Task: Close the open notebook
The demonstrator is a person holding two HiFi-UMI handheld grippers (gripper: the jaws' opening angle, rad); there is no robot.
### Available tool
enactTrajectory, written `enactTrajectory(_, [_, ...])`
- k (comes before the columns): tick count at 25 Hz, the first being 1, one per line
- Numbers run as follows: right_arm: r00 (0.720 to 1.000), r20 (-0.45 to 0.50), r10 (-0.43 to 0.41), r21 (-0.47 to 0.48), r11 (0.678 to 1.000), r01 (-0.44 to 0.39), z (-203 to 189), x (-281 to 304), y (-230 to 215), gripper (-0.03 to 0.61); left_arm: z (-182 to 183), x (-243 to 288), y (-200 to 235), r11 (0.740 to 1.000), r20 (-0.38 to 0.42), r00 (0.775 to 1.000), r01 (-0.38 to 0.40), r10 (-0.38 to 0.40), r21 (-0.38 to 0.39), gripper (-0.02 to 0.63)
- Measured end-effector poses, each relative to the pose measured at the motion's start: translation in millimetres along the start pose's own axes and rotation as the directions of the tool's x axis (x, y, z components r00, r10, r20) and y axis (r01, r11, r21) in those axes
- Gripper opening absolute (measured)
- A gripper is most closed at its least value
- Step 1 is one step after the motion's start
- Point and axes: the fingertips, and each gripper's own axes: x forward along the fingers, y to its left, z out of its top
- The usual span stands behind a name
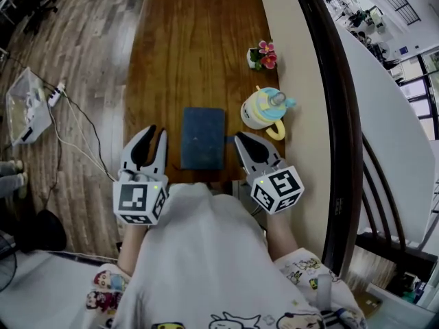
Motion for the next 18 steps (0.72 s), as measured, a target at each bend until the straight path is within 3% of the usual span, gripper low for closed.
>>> enactTrajectory(10, [0.997, 0.078, -0.001, -0.037, 0.999, 0.003, 26.4, -7.8, 2.6, 0.000, -0.5, -3.3, -6.6, 0.999, -0.012, 0.999, 0.037, -0.038, -0.013, 0.012])
enactTrajectory(18, [0.998, 0.057, -0.031, -0.046, 0.998, 0.033, 19.1, -12.1, -1.1, -0.002, -2.7, -1.6, -8.0, 0.997, -0.031, 0.997, 0.075, -0.076, -0.005, 0.003])
